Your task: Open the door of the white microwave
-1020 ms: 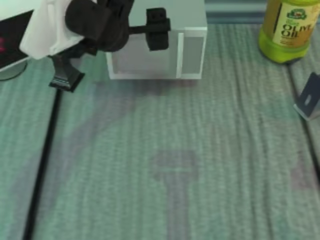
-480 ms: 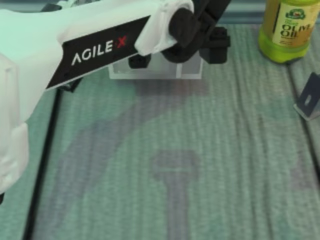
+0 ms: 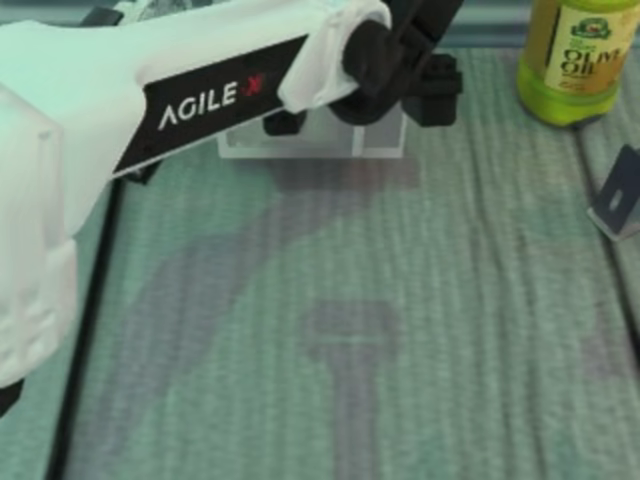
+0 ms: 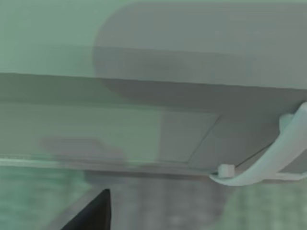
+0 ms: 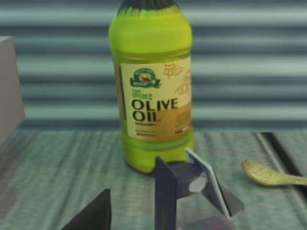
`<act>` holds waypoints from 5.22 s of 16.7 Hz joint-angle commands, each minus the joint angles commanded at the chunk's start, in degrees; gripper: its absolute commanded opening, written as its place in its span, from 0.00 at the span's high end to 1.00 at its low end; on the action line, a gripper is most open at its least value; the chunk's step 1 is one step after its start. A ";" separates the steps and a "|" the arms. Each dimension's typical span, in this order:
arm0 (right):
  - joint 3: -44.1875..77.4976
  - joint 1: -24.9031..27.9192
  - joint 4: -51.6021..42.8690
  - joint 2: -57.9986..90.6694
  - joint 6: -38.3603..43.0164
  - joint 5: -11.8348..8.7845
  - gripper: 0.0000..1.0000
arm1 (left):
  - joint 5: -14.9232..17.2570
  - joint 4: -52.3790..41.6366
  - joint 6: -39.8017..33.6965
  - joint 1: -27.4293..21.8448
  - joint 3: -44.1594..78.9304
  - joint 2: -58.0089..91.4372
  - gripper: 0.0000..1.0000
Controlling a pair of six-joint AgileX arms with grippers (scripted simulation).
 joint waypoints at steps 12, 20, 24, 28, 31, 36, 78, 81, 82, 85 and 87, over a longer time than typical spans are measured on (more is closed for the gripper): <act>0.00 0.00 0.00 0.00 0.00 0.00 0.00 | 1.83 5.83 2.75 3.00 4.63 9.66 0.23; 0.00 0.00 0.00 0.00 0.00 0.00 0.00 | 1.83 5.83 2.75 3.00 4.63 9.66 0.83; 0.00 0.00 0.00 0.00 0.00 0.00 0.00 | 1.83 5.83 2.75 3.00 4.63 9.66 1.00; 0.00 0.00 0.00 0.00 0.00 0.00 0.00 | 1.83 5.83 2.75 3.00 4.63 9.66 1.00; 0.00 0.00 0.00 0.00 0.00 0.00 0.00 | 2.45 5.39 2.65 0.79 1.61 8.24 1.00; 0.00 0.00 0.00 0.00 0.00 0.00 0.00 | 0.82 8.27 1.25 0.93 -3.72 4.96 1.00; 0.00 0.00 0.00 0.00 0.00 0.00 0.00 | 2.35 11.90 3.73 1.16 -9.01 1.71 1.00; 0.00 0.00 0.00 0.00 0.00 0.00 0.00 | 2.35 11.90 3.73 1.16 -9.01 1.71 1.00; 0.00 0.00 0.00 0.00 0.00 0.00 0.00 | 2.35 11.90 3.73 1.16 -9.01 1.71 1.00; 0.00 0.00 0.00 0.00 0.00 0.00 0.00 | 2.35 11.90 3.73 1.16 -9.01 1.71 1.00; 0.00 0.00 0.00 0.00 0.00 0.00 0.00 | 2.35 11.90 3.73 1.16 -9.01 1.71 1.00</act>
